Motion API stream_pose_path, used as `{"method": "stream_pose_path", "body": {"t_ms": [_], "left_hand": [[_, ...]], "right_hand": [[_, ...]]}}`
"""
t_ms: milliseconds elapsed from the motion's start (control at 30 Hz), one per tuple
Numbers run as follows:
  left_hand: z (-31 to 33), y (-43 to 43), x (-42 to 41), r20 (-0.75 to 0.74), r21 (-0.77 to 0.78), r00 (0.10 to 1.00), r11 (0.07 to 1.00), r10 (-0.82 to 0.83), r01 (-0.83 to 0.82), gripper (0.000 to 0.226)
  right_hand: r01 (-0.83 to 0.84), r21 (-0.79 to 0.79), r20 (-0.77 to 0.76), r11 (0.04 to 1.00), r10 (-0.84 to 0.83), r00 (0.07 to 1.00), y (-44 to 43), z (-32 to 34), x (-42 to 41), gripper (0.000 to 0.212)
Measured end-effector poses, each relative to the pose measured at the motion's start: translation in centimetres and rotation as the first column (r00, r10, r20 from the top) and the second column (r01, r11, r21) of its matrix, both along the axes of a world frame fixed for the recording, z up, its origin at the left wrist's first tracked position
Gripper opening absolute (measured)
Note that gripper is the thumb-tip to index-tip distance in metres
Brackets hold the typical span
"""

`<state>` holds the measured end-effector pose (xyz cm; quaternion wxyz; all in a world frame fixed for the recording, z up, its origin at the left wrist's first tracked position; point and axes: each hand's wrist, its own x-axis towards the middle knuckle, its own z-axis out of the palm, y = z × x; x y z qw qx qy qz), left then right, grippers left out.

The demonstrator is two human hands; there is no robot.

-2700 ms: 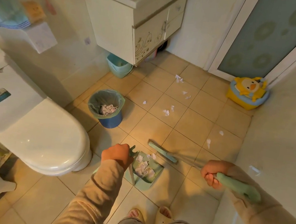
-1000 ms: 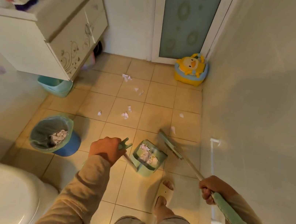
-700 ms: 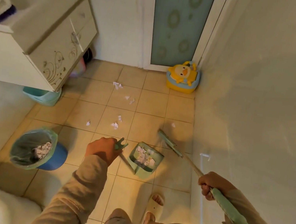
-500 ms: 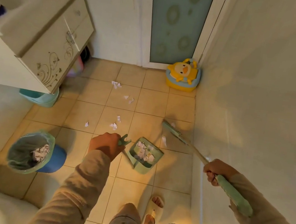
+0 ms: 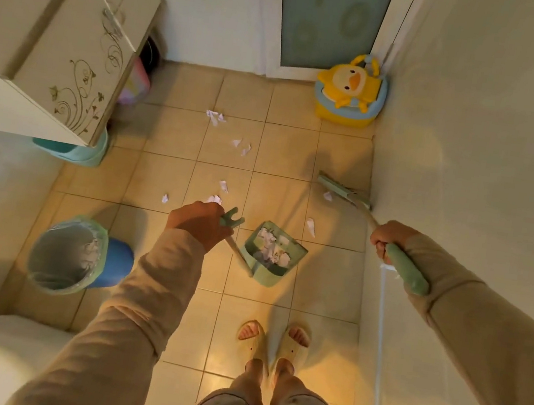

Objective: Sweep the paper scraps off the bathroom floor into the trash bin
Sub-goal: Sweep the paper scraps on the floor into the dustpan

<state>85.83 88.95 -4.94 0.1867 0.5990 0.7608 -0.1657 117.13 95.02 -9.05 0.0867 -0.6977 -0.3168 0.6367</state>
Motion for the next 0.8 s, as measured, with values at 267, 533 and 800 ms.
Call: {"method": "stream_pose_path", "body": {"t_ms": [267,533,800], "left_hand": [[-0.3,0.1,-0.1,0.009,-0.025,0.999,0.999,-0.034,0.034,0.040],[-0.8,-0.6,-0.4,0.031,-0.032,0.999,0.999,-0.027,0.028,0.039],[-0.9,-1.3,0.1,0.066,-0.034,0.998,0.999,-0.024,0.027,0.035]], "right_hand": [[-0.095,-0.218,0.085,0.971,0.116,0.990,-1.3,-2.2,-3.3,0.030],[0.000,-0.325,-0.040,0.946,-0.014,0.999,-6.9,-1.9,-3.0,0.032],[-0.168,-0.416,0.010,0.894,0.189,0.982,-8.9,1.2,-2.8,0.038]]}}
